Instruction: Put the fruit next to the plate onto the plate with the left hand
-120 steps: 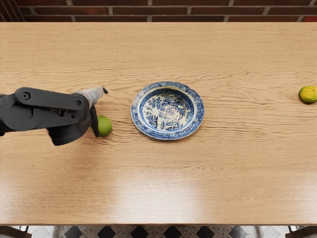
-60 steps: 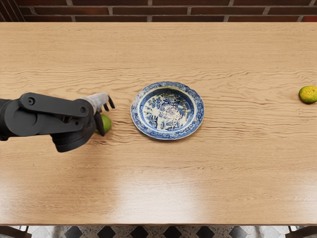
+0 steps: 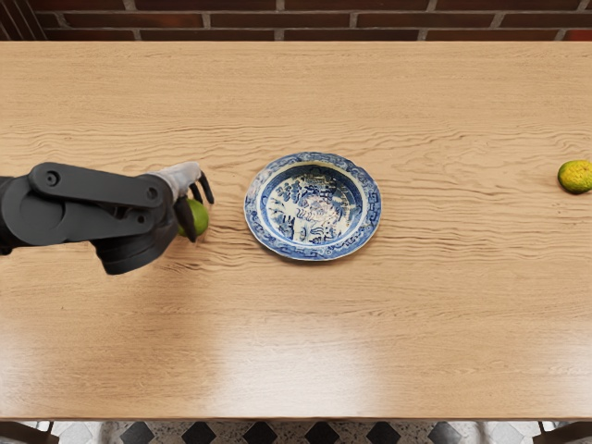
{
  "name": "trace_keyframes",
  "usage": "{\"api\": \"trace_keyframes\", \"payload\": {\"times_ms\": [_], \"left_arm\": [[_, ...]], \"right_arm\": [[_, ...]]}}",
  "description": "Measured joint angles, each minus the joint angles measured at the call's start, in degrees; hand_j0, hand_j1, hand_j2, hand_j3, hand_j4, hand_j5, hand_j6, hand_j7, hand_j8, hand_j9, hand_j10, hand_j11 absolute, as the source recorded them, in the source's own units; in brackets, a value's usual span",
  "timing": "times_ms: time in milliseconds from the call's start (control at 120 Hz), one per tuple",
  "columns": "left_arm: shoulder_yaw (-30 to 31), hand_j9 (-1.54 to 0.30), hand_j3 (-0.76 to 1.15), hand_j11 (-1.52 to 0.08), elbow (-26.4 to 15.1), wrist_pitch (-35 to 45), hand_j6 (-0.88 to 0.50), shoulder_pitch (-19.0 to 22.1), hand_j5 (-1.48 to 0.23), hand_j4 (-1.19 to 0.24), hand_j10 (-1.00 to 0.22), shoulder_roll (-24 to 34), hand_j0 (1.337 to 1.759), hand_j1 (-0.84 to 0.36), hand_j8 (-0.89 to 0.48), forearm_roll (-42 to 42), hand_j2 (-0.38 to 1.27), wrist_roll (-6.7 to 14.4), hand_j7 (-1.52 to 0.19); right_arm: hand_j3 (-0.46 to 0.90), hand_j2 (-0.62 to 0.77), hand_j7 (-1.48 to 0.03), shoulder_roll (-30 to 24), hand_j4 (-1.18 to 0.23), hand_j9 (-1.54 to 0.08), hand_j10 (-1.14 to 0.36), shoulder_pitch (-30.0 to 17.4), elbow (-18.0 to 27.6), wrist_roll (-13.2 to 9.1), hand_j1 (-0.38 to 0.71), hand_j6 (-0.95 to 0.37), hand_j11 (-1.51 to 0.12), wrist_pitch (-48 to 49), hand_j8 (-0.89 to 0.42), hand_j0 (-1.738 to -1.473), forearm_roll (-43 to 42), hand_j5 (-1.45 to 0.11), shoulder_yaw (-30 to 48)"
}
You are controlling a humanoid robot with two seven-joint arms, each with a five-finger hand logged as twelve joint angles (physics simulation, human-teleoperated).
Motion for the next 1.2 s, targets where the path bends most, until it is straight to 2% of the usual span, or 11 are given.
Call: {"api": "trace_keyframes", "payload": {"times_ms": [217, 367, 550, 617, 742, 842, 900, 983, 1075, 1142, 1200], "left_arm": [[-4.77, -0.8, 0.0, -0.8, 0.23, -0.02, -0.46, -5.36, -0.8, -0.6, -0.54, -0.25, 1.657, -0.24, -0.39, -0.03, 0.35, 0.0, -0.8], [-7.03, -0.81, 0.0, -0.8, 0.27, -0.03, -0.48, -8.58, -0.81, -0.6, -0.54, -3.85, 1.657, -0.26, -0.4, 0.08, 0.41, 0.01, -0.81], [-7.85, -0.81, 0.0, -0.81, 0.64, -0.12, -0.46, -7.69, -0.82, -0.6, -0.59, -9.38, 1.657, -0.27, -0.44, 0.23, 0.4, -0.01, -0.81], [-7.88, -0.8, 0.0, -0.8, 0.86, -0.07, -0.5, -6.24, -0.81, -0.6, -0.59, -11.03, 1.658, -0.3, -0.46, 0.36, 0.32, 0.0, -0.8], [-7.9, -0.52, 0.0, -0.52, 1.07, -0.39, -0.34, -6.91, -0.53, -0.4, -0.39, -12.82, 1.658, -0.08, -0.32, 0.45, 0.19, 0.0, -0.53], [-9.38, -0.33, 0.0, -0.33, 1.11, -1.37, -0.22, -7.85, -0.33, -0.25, -0.25, -10.89, 1.658, 0.08, -0.2, 0.2, 0.12, 0.0, -0.33], [-13.88, -0.25, 0.0, -0.25, 1.1, -5.78, -0.16, -6.01, -0.25, -0.19, -0.19, -5.45, 1.658, 0.14, -0.15, -0.27, 0.09, 0.0, -0.25], [-23.16, -0.17, 0.0, -0.17, 1.09, -16.06, -0.11, -0.51, -0.17, -0.13, -0.13, -0.26, 1.658, 0.21, -0.11, -1.13, 0.06, 0.0, -0.17], [-36.07, -0.12, 0.0, -0.12, 1.09, -30.71, -0.08, 7.62, -0.12, -0.09, -0.09, 8.43, 1.658, 0.25, -0.07, -3.85, 0.04, 0.0, -0.12], [-46.35, -0.09, 0.0, -0.09, 1.08, -42.65, -0.06, 13.57, -0.09, -0.07, -0.07, 11.92, 1.658, 0.27, -0.06, -6.5, 0.03, 0.0, -0.09], [-53.07, -0.07, 0.0, -0.07, 1.08, -51.36, -0.05, 15.1, -0.07, -0.05, -0.05, 15.39, 1.658, 0.29, -0.05, -9.52, 0.02, 0.0, -0.07]], "right_arm": [[0.0, 0.0, -0.02, 0.0, -0.02, -0.02, -0.02, 0.0, -0.05, 0.0, -0.33, -0.02, -0.02, 0.0, -0.02, -1.658, 0.0, -0.02, -0.01], [0.0, 0.0, -0.02, 0.0, -0.02, -0.02, -0.02, 0.0, -0.06, 0.0, -0.33, -0.02, -0.02, 0.0, -0.02, -1.658, 0.0, -0.02, -0.01], [0.0, 0.0, -0.02, 0.0, -0.02, -0.02, -0.02, 0.0, -0.06, 0.0, -0.33, -0.02, -0.02, 0.0, -0.02, -1.658, 0.0, -0.02, -0.01], [0.0, 0.0, -0.02, 0.0, -0.02, -0.02, -0.02, 0.0, -0.06, 0.0, -0.33, -0.02, -0.02, 0.0, -0.02, -1.658, 0.0, -0.02, -0.01], [0.0, 0.0, -0.02, 0.0, -0.02, -0.02, -0.02, 0.0, -0.06, 0.0, -0.33, -0.02, -0.02, 0.0, -0.02, -1.658, 0.0, -0.02, -0.02], [0.0, 0.0, -0.02, 0.0, -0.02, -0.02, -0.02, 0.0, -0.06, 0.0, -0.33, -0.02, -0.02, 0.0, -0.02, -1.658, 0.0, -0.02, -0.02], [0.0, 0.0, -0.02, 0.0, -0.02, -0.02, -0.02, 0.0, -0.06, 0.0, -0.33, -0.02, -0.02, 0.0, -0.02, -1.658, 0.0, -0.02, -0.02], [0.0, 0.0, -0.02, 0.0, -0.02, -0.02, -0.02, 0.0, -0.06, 0.0, -0.33, -0.02, -0.02, 0.0, -0.02, -1.658, 0.0, -0.02, -0.02], [0.0, 0.0, -0.02, 0.0, -0.02, -0.02, -0.02, 0.0, -0.06, 0.0, -0.33, -0.02, -0.02, 0.0, -0.02, -1.658, 0.0, -0.02, -0.01], [0.0, 0.0, -0.02, 0.0, -0.02, -0.02, -0.02, 0.0, -0.06, 0.0, -0.33, -0.02, -0.02, 0.0, -0.02, -1.658, 0.0, -0.02, -0.01], [0.0, 0.0, -0.02, 0.0, -0.02, -0.02, -0.02, 0.0, -0.06, 0.0, -0.33, -0.02, -0.02, 0.0, -0.02, -1.658, 0.0, -0.02, -0.01]]}}
